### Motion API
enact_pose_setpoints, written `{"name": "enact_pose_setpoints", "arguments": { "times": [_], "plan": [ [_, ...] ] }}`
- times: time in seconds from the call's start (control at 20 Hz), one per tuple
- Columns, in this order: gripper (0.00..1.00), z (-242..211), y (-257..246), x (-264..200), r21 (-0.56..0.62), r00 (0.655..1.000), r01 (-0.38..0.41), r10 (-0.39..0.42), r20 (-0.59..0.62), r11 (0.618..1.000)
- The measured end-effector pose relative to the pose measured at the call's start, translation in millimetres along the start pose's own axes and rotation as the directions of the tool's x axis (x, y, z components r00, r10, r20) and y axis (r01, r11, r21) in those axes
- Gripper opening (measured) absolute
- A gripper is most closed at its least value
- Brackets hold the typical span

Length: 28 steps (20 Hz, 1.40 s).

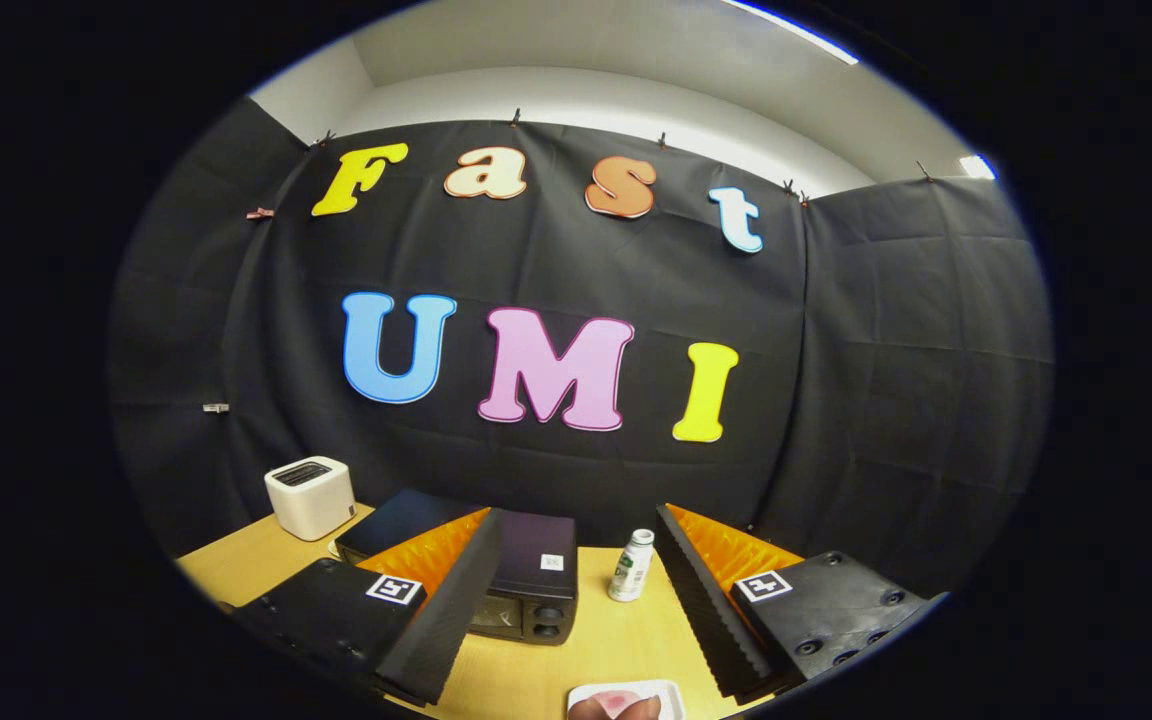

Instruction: Open the toaster oven, put the food inside, and close the toaster oven door.

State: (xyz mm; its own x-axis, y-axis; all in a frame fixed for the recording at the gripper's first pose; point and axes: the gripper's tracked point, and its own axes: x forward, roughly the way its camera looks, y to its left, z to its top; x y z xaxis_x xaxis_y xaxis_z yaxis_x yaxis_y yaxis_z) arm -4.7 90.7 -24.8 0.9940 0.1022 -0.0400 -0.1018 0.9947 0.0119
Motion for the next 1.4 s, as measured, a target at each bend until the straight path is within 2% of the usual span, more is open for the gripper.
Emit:
{"name": "enact_pose_setpoints", "arguments": {
  "times": [0.4, 0.7, 1.3, 1.4],
  "plan": [
    [0.98, -61.9, 89.7, 29.6, 0.074, 0.983, -0.101, 0.110, -0.144, 0.992],
    [0.98, -121.1, 149.9, 59.2, 0.120, 0.948, -0.150, 0.177, -0.263, 0.981],
    [0.99, -205.4, 185.7, 119.2, 0.143, 0.895, -0.064, 0.121, -0.429, 0.988],
    [0.99, -208.4, 186.8, 124.9, 0.131, 0.899, -0.055, 0.106, -0.425, 0.990]
  ]
}}
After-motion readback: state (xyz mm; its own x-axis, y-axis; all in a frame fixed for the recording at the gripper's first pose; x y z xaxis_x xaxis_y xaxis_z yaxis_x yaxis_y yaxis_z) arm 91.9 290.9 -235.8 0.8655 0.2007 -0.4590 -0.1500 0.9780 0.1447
